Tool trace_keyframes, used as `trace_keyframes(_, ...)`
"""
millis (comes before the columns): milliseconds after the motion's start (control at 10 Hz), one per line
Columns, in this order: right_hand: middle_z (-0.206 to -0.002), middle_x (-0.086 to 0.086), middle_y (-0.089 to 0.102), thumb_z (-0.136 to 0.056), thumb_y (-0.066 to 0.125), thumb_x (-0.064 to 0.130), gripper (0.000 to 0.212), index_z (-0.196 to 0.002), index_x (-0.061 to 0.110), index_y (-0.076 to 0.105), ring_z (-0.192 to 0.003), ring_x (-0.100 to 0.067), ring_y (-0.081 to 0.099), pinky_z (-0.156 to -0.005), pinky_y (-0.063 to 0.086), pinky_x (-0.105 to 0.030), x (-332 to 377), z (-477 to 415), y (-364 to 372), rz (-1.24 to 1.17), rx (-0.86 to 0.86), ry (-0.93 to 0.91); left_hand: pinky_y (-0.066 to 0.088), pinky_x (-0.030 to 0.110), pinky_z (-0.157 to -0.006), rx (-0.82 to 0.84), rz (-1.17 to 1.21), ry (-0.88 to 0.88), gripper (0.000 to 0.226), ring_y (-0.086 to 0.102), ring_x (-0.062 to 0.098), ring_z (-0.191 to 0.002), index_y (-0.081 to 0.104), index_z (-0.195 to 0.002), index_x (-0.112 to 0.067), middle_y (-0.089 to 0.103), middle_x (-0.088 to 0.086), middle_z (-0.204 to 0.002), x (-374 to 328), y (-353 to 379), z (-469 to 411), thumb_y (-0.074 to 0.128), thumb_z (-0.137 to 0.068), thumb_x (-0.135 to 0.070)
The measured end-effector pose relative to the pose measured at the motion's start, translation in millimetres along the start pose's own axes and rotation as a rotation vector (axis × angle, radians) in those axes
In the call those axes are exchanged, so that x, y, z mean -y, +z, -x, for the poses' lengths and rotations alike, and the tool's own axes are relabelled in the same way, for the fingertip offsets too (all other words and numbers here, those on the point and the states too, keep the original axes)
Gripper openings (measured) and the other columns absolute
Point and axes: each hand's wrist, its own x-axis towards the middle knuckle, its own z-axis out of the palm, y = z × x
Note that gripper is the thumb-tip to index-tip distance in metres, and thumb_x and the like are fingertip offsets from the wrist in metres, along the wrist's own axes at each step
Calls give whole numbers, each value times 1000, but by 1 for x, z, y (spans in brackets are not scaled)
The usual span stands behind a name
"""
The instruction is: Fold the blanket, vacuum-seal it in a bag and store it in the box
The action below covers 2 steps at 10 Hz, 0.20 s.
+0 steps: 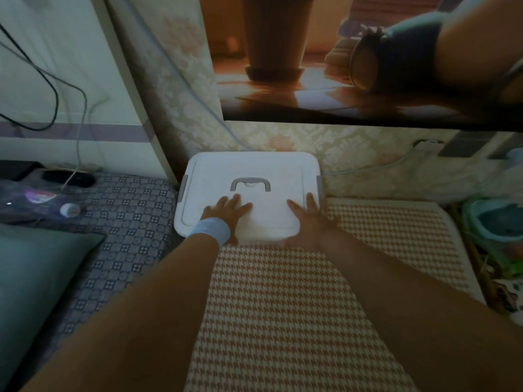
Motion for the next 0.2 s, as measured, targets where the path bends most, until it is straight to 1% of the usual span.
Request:
trace_keyframes(100,-161,0,-32,-82,51,78,96,-155,47,-2,-146,-34,-32,-114,-2,-71,11,24,-16,-62,-24,18,19,49,-117,-56,133,-23,106,0,25,-148,-9,-150,-38,-13,-3,-160,-4,-12,20,65,-78,-60)
trace_keyframes(200,-162,4,-28,-86,44,77,83,-155,48,6,-149,-30,-26,-115,-2,-66,21,56,-29,-185,-97,-19,20,46,-116,-169,278,-4,87,5,24,-147,-3,-151,-39,-5,-5,-161,-13,-35,49,50,-87,-63)
